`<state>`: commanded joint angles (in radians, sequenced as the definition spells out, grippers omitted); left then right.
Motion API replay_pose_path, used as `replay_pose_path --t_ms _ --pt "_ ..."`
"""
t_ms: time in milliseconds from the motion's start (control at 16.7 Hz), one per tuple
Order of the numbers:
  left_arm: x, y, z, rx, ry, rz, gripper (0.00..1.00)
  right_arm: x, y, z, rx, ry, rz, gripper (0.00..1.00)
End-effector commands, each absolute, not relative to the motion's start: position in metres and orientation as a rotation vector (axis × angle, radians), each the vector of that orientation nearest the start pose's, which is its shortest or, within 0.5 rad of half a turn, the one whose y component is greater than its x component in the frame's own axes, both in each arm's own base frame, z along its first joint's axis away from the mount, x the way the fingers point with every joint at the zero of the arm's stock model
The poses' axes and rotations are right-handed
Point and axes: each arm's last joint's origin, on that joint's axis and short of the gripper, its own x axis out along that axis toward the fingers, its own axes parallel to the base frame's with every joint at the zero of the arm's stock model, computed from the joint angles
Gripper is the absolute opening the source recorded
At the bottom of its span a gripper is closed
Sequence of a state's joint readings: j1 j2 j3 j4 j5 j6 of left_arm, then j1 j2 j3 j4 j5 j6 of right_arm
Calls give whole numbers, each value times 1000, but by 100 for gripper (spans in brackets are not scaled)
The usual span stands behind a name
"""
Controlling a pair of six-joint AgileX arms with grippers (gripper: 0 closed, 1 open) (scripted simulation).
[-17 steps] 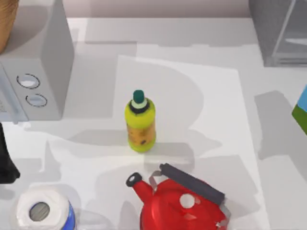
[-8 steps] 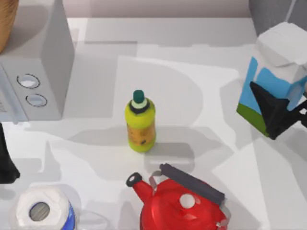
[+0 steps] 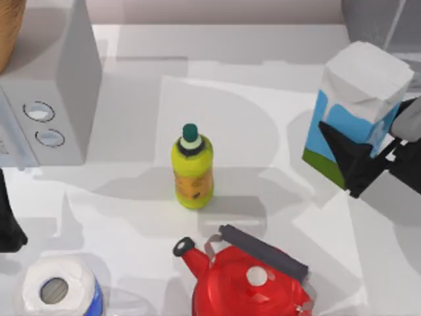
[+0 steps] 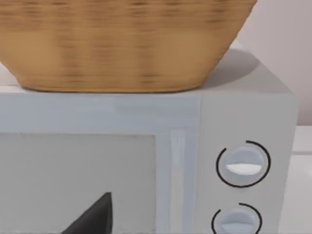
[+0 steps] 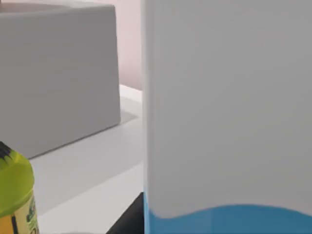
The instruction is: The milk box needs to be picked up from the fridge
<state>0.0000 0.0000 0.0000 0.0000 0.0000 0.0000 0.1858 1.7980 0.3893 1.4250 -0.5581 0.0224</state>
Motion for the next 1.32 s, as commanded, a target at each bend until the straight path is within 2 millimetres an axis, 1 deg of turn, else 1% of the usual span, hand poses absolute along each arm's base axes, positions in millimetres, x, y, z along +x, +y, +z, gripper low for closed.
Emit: replay_pose_path --t_ms 240,360,840,1140,1320 --pt "106 -1 160 0 0 0 100 269 67 124 5 2 756 0" --pt "106 -1 160 0 0 0 100 273 70 120 5 9 752 0" --pt "106 -1 160 0 0 0 100 306 104 91 3 -2 762 0" --pt "106 -1 160 0 0 0 100 308 106 89 2 -5 764 0" --pt "106 -1 160 0 0 0 100 308 106 89 2 -5 764 23"
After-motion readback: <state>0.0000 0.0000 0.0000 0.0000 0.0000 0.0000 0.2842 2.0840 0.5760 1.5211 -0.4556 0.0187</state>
